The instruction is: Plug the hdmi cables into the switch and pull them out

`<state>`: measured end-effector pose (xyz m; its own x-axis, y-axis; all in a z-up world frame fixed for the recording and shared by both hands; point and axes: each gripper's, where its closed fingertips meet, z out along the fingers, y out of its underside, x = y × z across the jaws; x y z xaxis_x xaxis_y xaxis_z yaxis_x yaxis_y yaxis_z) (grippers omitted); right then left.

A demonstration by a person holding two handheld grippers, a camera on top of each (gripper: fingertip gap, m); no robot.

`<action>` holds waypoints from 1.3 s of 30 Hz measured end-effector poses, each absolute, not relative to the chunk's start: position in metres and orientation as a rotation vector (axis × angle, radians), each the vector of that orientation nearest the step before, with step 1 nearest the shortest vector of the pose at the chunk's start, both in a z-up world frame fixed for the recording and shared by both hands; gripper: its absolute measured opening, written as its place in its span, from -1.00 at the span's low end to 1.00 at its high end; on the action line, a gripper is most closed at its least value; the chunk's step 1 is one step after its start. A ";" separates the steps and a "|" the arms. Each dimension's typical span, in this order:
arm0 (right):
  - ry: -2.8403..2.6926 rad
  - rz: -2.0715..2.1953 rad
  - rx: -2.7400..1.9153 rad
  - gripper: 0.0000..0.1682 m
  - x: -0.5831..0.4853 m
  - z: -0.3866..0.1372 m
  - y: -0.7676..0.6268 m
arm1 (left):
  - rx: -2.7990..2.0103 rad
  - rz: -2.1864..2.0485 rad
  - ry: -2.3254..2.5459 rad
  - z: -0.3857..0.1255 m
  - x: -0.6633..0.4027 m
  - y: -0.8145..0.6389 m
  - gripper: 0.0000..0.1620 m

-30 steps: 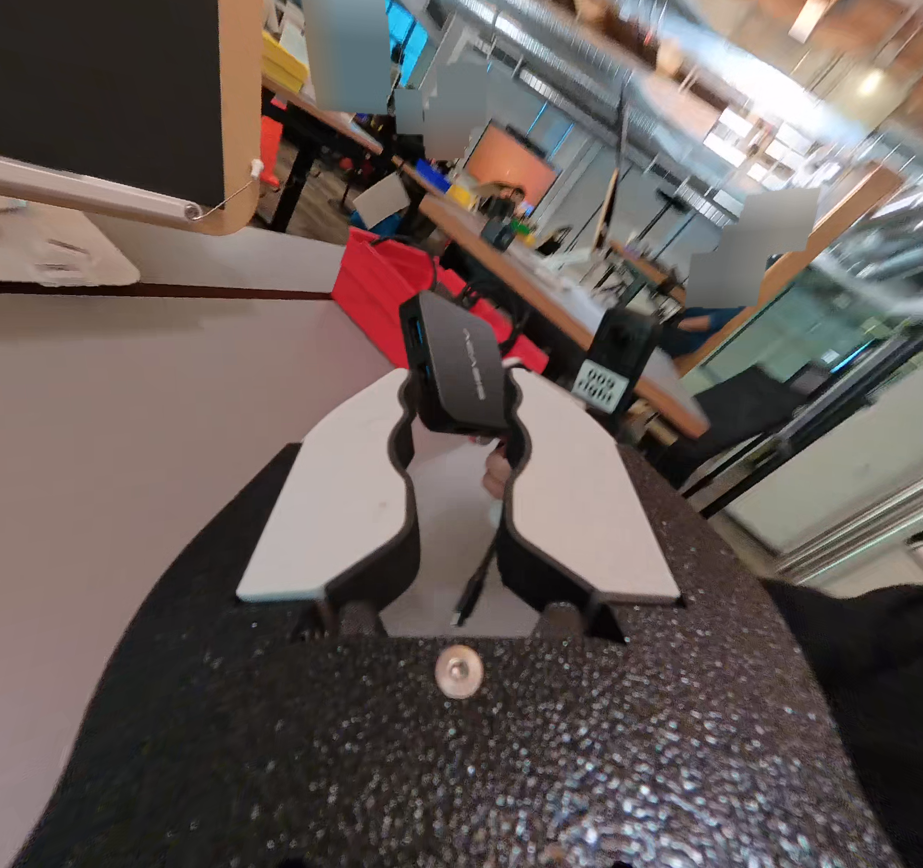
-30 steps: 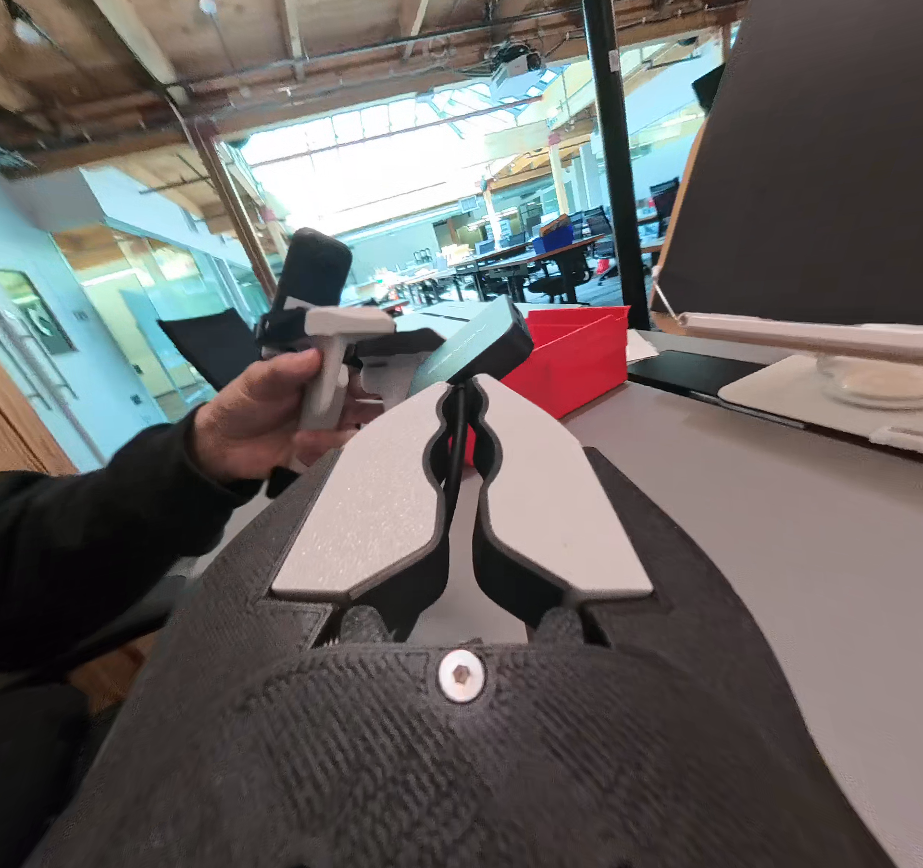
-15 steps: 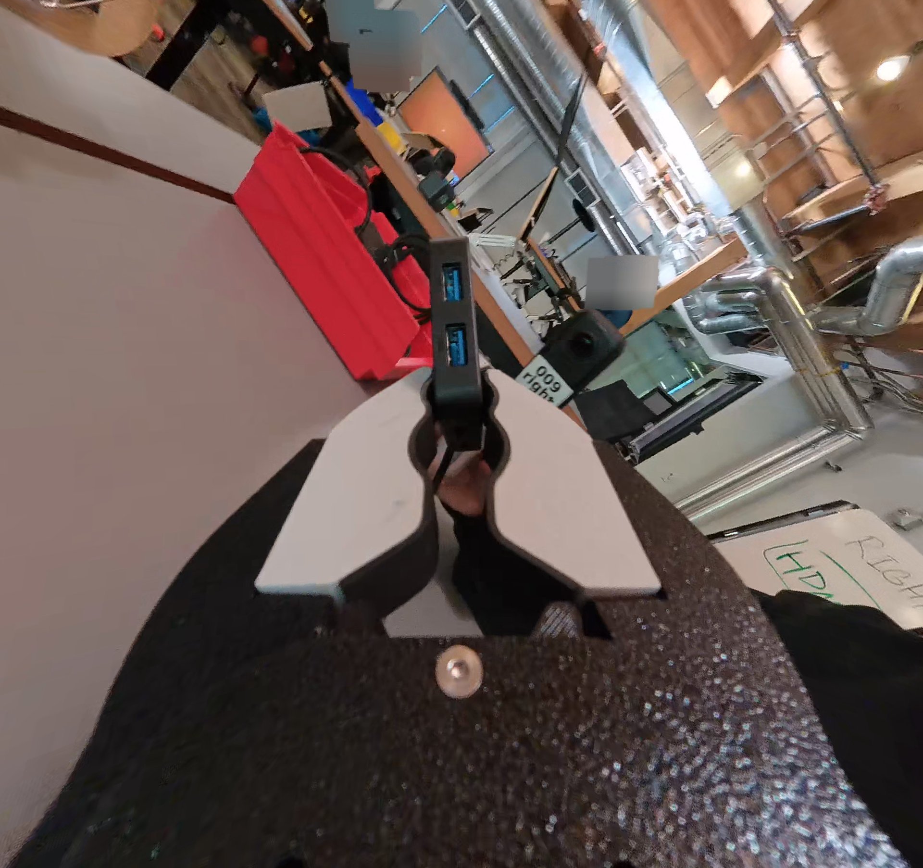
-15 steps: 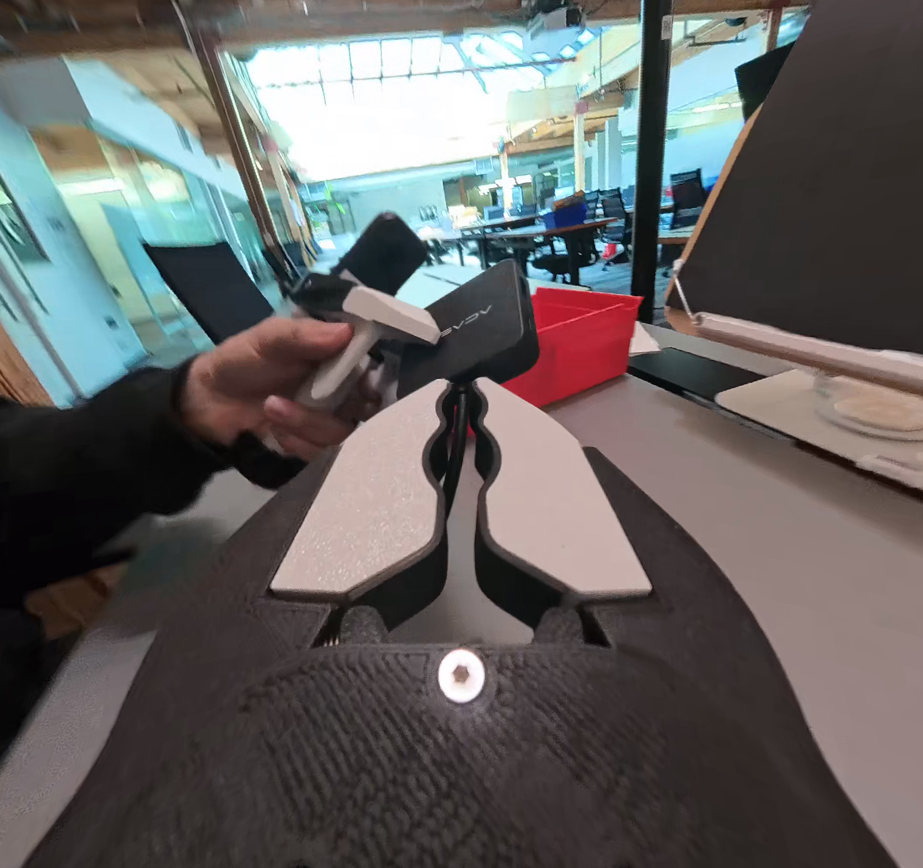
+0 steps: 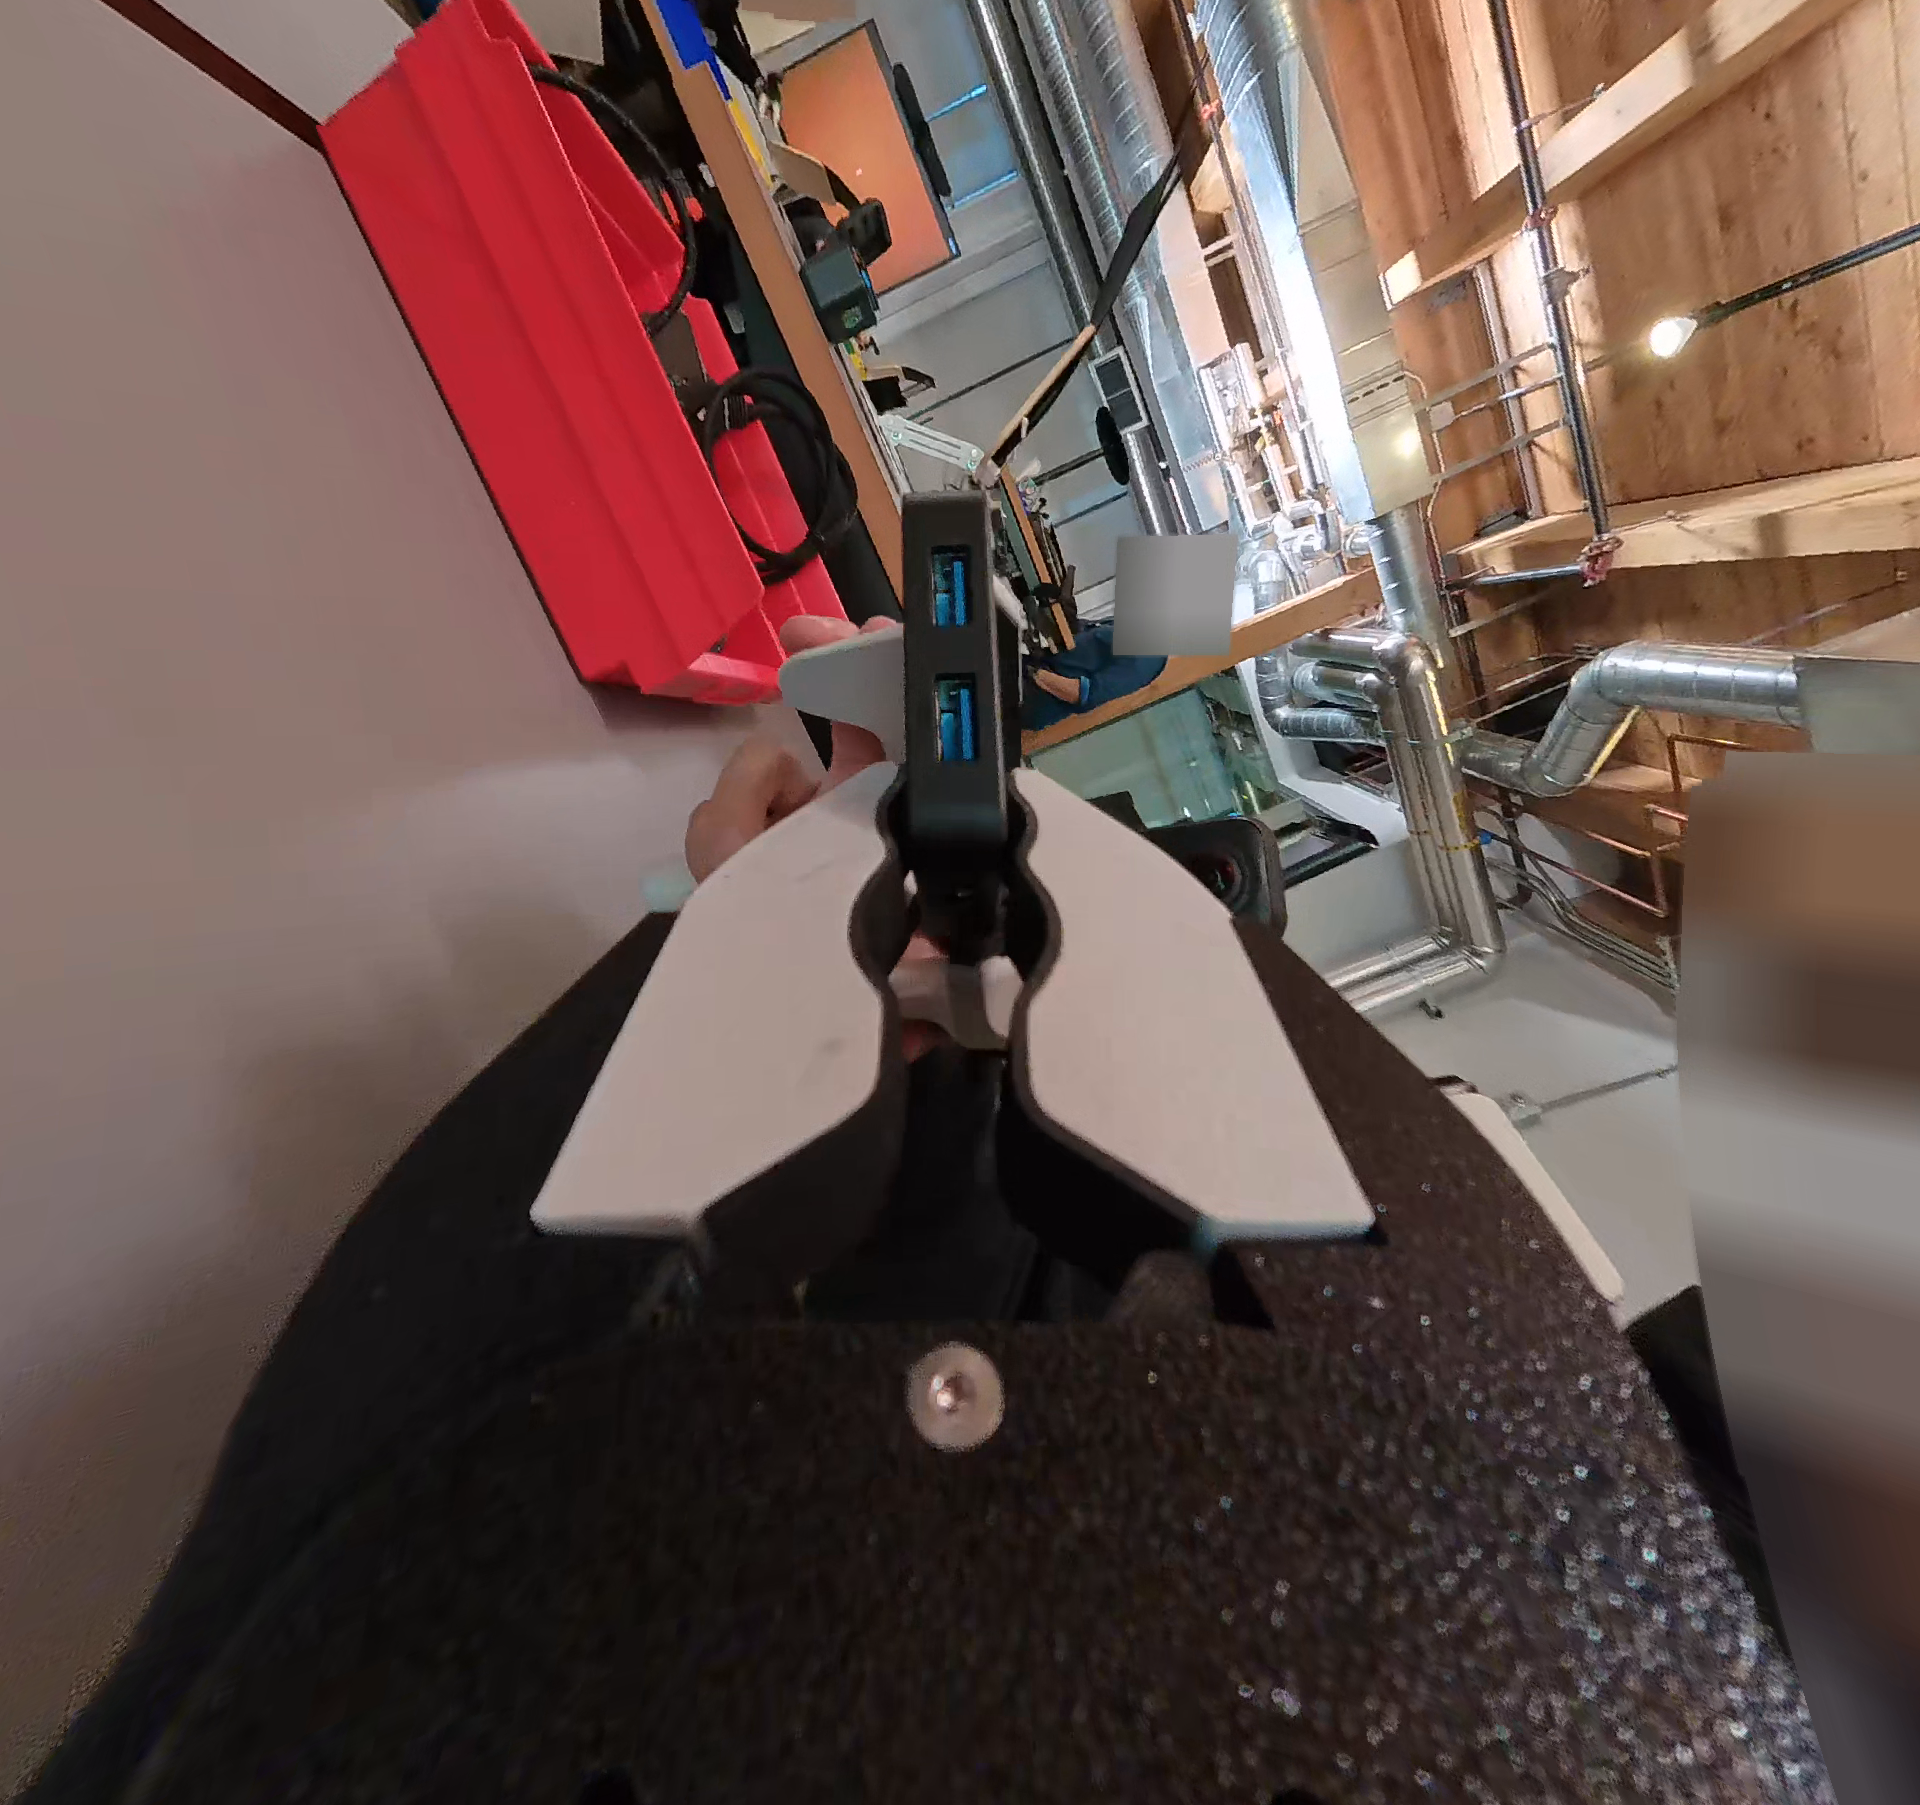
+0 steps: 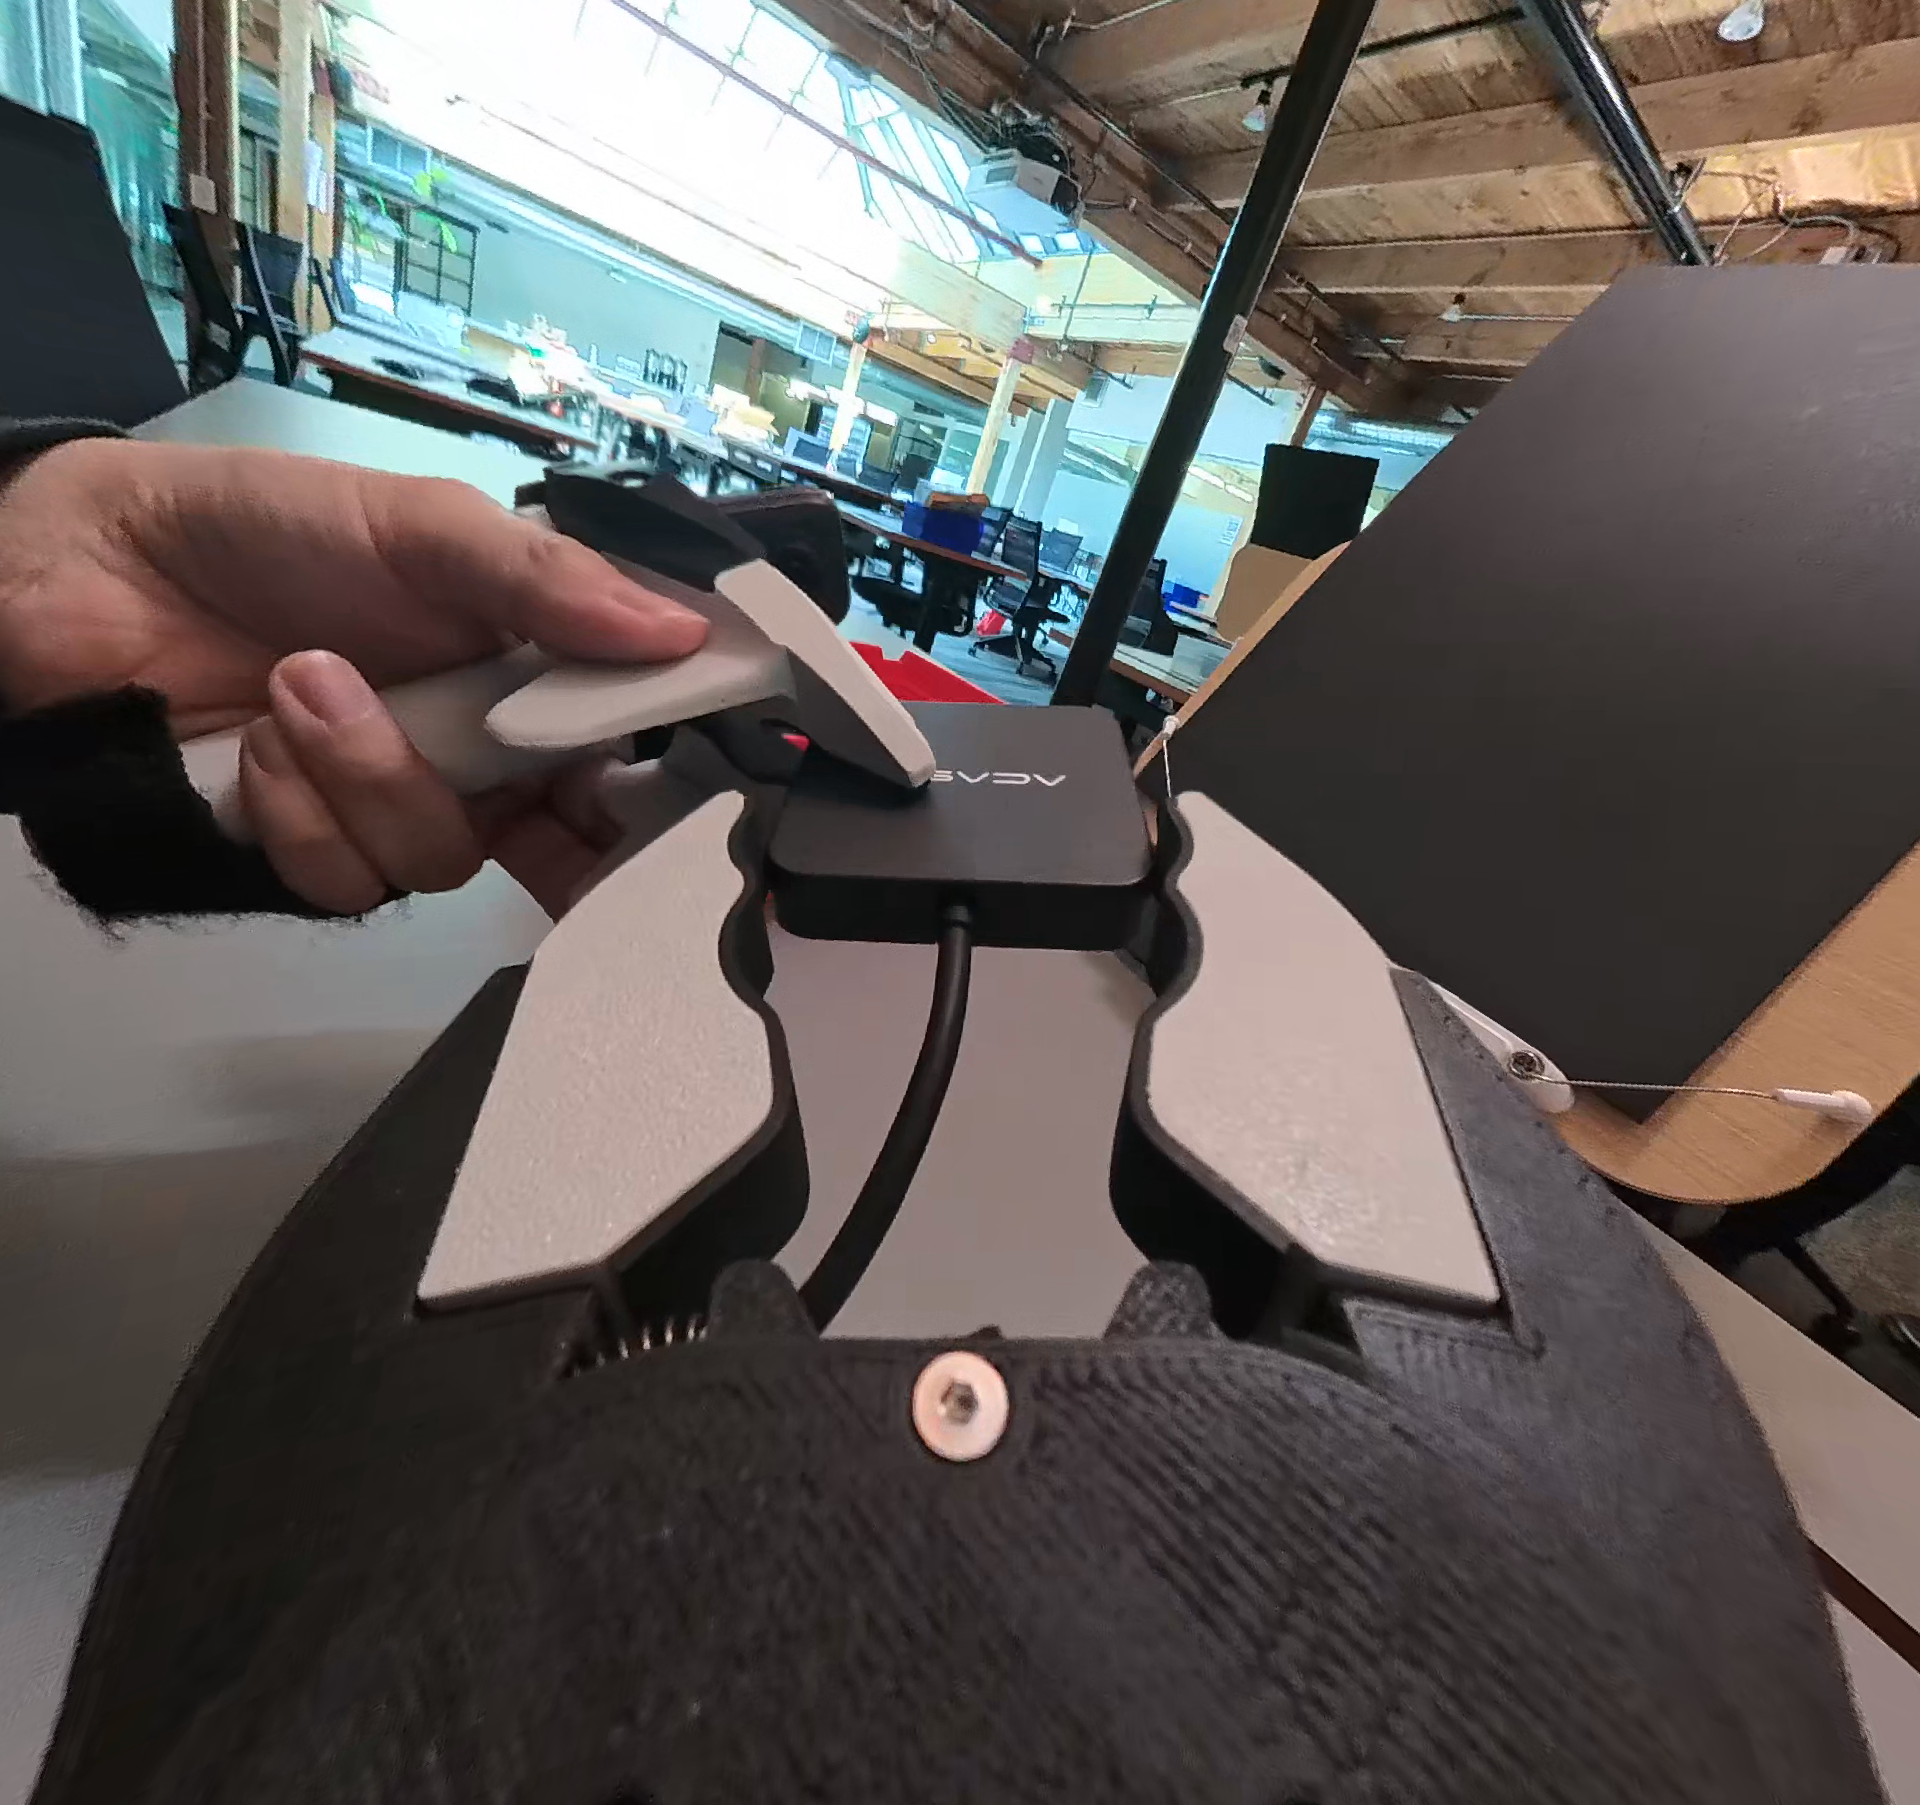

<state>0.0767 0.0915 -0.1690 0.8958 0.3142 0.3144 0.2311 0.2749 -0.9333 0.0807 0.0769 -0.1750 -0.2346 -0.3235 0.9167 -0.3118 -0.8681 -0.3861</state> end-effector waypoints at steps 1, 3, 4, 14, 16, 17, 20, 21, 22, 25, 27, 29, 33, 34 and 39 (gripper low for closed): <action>-0.498 0.049 -1.322 -0.14 0.077 -0.171 0.092 | -1.948 -2.339 0.806 -0.175 0.081 0.076 -0.83; -0.495 0.068 -1.362 -0.14 0.077 -0.172 0.092 | -1.956 -2.342 0.802 -0.175 0.081 0.074 -0.83; -0.490 0.077 -1.382 -0.14 0.078 -0.171 0.091 | -1.951 -2.348 0.801 -0.174 0.081 0.074 -0.83; -0.205 0.379 -1.389 -0.14 0.109 -0.164 0.092 | -1.786 -2.067 0.801 -0.163 0.064 0.111 -0.55; -0.168 0.434 -1.404 -0.14 0.116 -0.167 0.093 | -1.750 -1.955 0.835 -0.163 0.053 0.120 -0.58; -0.153 0.444 -1.415 -0.14 0.118 -0.170 0.094 | -1.731 -1.877 0.862 -0.164 0.047 0.124 -0.61; -0.136 0.456 -1.455 -0.14 0.121 -0.177 0.097 | -1.673 -1.570 0.978 -0.171 0.028 0.137 -0.63; -0.132 0.465 -1.470 -0.14 0.121 -0.180 0.098 | -1.656 -1.463 1.010 -0.173 0.020 0.143 -0.63; -0.127 0.465 -1.478 -0.14 0.122 -0.182 0.100 | -1.640 -1.358 1.034 -0.175 0.011 0.149 -0.62; -0.127 0.458 -1.507 -0.14 0.124 -0.191 0.102 | -1.616 -1.089 1.071 -0.178 -0.019 0.171 -0.59; -0.109 0.502 -1.512 -0.14 0.123 -0.194 0.103 | -1.657 -0.933 1.096 -0.184 -0.042 0.189 -0.54; -0.102 0.541 -1.503 -0.14 0.122 -0.194 0.103 | -1.714 -0.820 1.105 -0.190 -0.064 0.207 -0.51; -0.119 0.517 -1.507 -0.14 0.123 -0.197 0.104 | -1.825 -0.704 1.058 -0.201 -0.104 0.240 -0.48; -0.129 0.520 -1.498 -0.14 0.121 -0.196 0.103 | -1.849 -0.678 1.044 -0.203 -0.114 0.249 -0.48; -0.120 0.483 -1.517 -0.14 0.123 -0.200 0.105 | -1.986 -0.455 1.078 -0.217 -0.162 0.300 -0.52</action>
<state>0.1230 0.1050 -0.1998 0.9003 0.3757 -0.2197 -0.2291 -0.0199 -0.9732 -0.1616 0.2995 -0.2173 0.5695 -0.8195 -0.0634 -0.5267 -0.3046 -0.7936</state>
